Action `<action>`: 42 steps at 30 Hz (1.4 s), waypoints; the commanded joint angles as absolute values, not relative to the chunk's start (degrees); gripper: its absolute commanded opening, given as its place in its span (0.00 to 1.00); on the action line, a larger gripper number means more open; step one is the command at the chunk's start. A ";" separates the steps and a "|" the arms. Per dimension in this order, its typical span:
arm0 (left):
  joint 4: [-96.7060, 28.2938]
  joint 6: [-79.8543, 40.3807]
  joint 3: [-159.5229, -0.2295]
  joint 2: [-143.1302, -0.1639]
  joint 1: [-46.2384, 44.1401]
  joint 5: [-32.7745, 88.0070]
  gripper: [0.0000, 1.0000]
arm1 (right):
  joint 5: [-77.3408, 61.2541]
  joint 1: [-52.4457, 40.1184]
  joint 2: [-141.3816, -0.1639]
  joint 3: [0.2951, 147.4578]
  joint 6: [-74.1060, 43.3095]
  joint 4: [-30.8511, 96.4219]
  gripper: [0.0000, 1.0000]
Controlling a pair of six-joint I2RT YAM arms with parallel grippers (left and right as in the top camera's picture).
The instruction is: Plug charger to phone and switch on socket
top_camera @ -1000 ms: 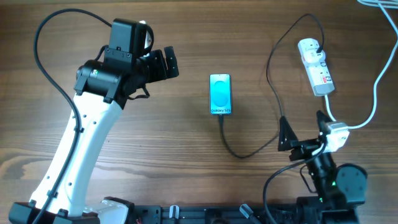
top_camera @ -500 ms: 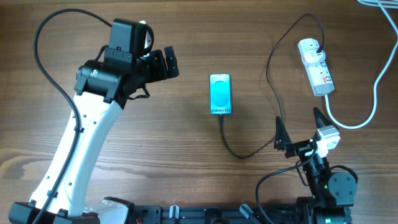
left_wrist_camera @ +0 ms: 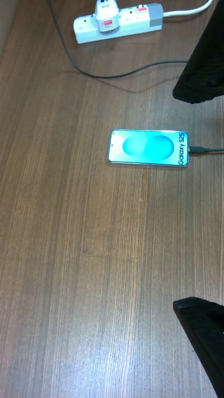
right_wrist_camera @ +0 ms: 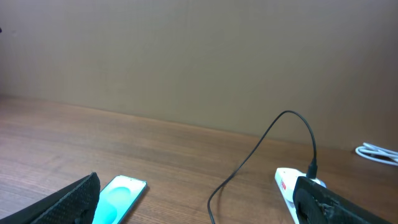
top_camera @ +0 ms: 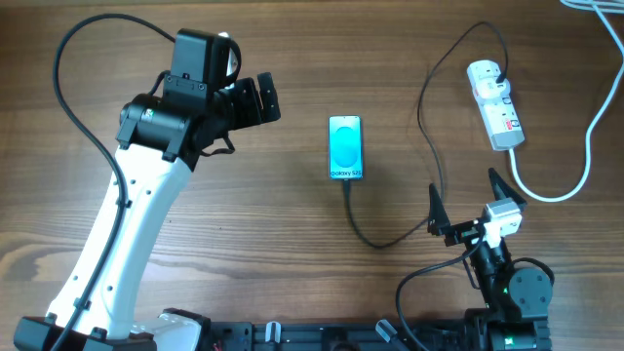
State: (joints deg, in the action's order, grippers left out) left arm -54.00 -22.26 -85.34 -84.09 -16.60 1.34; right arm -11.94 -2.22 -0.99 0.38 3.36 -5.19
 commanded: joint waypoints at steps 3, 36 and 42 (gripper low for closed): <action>-53.87 -22.98 -85.34 -83.99 -16.49 0.78 1.00 | -10.35 -2.39 -0.19 0.27 2.87 -0.62 1.00; -53.87 -22.98 -85.34 -83.99 -16.49 0.78 1.00 | -4.64 -2.42 -0.19 0.30 -0.25 0.10 1.00; -53.87 -22.98 -85.34 -83.99 -16.49 0.78 1.00 | -4.64 -2.39 -0.19 0.30 -0.86 0.08 1.00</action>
